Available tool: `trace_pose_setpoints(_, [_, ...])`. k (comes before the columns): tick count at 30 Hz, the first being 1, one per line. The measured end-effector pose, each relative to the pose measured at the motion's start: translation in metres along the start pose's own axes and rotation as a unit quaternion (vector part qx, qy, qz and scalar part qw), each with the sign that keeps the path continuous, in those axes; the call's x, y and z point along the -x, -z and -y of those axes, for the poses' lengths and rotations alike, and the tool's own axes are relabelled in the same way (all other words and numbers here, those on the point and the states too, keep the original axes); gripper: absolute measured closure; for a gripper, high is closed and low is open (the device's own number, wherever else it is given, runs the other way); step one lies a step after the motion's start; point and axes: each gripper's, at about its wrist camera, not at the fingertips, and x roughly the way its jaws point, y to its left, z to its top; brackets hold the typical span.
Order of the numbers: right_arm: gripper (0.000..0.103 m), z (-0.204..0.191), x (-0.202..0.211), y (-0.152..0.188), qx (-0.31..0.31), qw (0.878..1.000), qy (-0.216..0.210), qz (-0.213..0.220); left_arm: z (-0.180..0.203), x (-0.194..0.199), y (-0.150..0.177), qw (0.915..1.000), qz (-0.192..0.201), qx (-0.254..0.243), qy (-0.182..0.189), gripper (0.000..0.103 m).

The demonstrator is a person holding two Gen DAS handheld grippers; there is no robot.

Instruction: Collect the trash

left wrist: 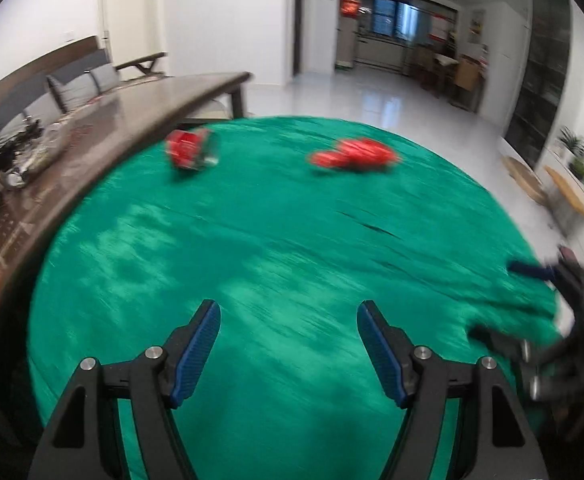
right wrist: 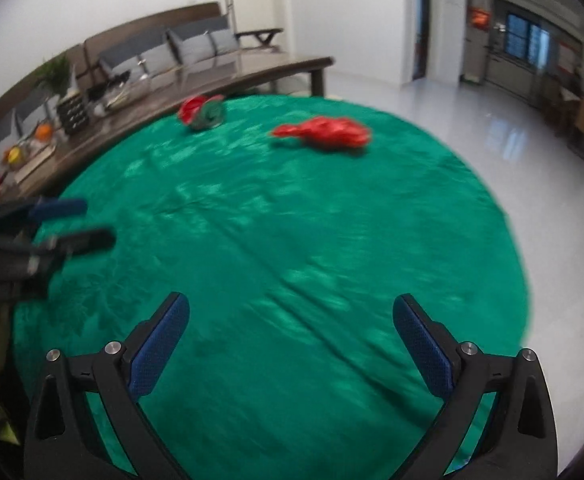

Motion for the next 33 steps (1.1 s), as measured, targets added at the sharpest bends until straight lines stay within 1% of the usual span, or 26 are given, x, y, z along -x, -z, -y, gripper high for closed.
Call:
trace_pose_setpoints(1, [0.001,-0.008,-0.012,-0.001,0.003,1.000,-0.001,-0.009,-0.015,-0.006,-0.005,1.0000,0.005,-0.001,0.001,0.030])
trace_pose_setpoints(3, [0.001,-0.019,-0.031,-0.003,0.007,1.000,0.002,-0.026,-0.044,-0.023,-0.027,0.9997,0.022,-0.008,0.002,0.029])
trace_pose_setpoints(4, [0.001,-0.022,-0.042,-0.003,0.007,0.999,0.005,-0.036,-0.051,-0.028,-0.036,0.9996,0.025,-0.011,0.000,0.026])
trace_pose_setpoints(5, [0.000,-0.024,-0.046,-0.002,0.006,0.999,0.005,-0.039,-0.061,-0.038,-0.048,0.9995,0.028,-0.016,0.001,0.024])
trace_pose_setpoints(6, [0.000,-0.025,-0.055,0.000,0.006,0.998,0.007,-0.055,-0.066,-0.042,-0.057,0.9993,0.030,-0.020,0.006,0.023])
trace_pose_setpoints(10, [0.000,-0.032,-0.061,-0.001,0.021,0.998,0.027,-0.059,-0.090,-0.078,-0.097,0.9982,0.032,-0.046,0.021,0.023])
trace_pose_setpoints(13, [0.000,-0.034,-0.063,-0.002,0.022,0.998,0.030,-0.060,-0.103,-0.111,-0.121,0.9982,0.026,-0.054,0.009,0.023])
trace_pose_setpoints(15, [0.000,-0.033,-0.064,-0.002,0.020,0.998,0.032,-0.060,-0.110,-0.126,-0.128,0.9985,0.018,-0.050,0.009,0.023])
trace_pose_setpoints(19, [0.000,-0.033,-0.063,-0.002,0.020,0.997,0.033,-0.060,-0.119,-0.158,-0.141,0.9987,-0.003,-0.047,0.023,0.023])
trace_pose_setpoints(20, [0.000,-0.034,-0.063,-0.002,0.020,0.997,0.033,-0.060,-0.119,-0.163,-0.144,0.9985,-0.003,-0.050,0.021,0.023])
trace_pose_setpoints(22, [0.000,-0.033,-0.063,-0.001,0.020,0.997,0.033,-0.060,-0.117,-0.172,-0.150,0.9983,0.001,-0.058,0.006,0.023])
trace_pose_setpoints(24, [0.000,-0.034,-0.063,-0.001,0.019,0.997,0.034,-0.059,-0.118,-0.178,-0.152,0.9985,0.000,-0.055,-0.006,0.023])
trace_pose_setpoints(25, [0.000,-0.033,-0.064,-0.001,0.019,0.997,0.034,-0.059,-0.121,-0.182,-0.154,0.9986,-0.001,-0.052,-0.007,0.023])
trace_pose_setpoints(27, [0.000,-0.034,-0.063,-0.001,0.019,0.997,0.035,-0.059,-0.126,-0.185,-0.156,0.9993,0.002,-0.037,0.006,0.024])
trace_pose_setpoints(28, [0.000,-0.034,-0.064,-0.001,0.019,0.997,0.035,-0.059,-0.128,-0.185,-0.154,0.9995,0.006,-0.027,0.016,0.031])
trace_pose_setpoints(29, [0.000,-0.034,-0.064,-0.001,0.019,0.997,0.035,-0.059,-0.129,-0.183,-0.153,0.9995,0.009,-0.020,0.022,0.041])
trace_pose_setpoints(30, [0.000,-0.035,-0.064,-0.001,0.020,0.997,0.036,-0.059,-0.130,-0.182,-0.151,0.9996,0.007,-0.015,0.023,0.059])
trace_pose_setpoints(31, [0.000,-0.034,-0.064,0.000,0.020,0.997,0.036,-0.059,-0.130,-0.179,-0.149,0.9998,0.008,-0.009,0.016,0.059])
trace_pose_setpoints(33, [0.000,-0.036,-0.064,-0.001,0.019,0.997,0.036,-0.059,-0.130,-0.170,-0.144,0.9998,0.010,0.006,0.017,0.059])
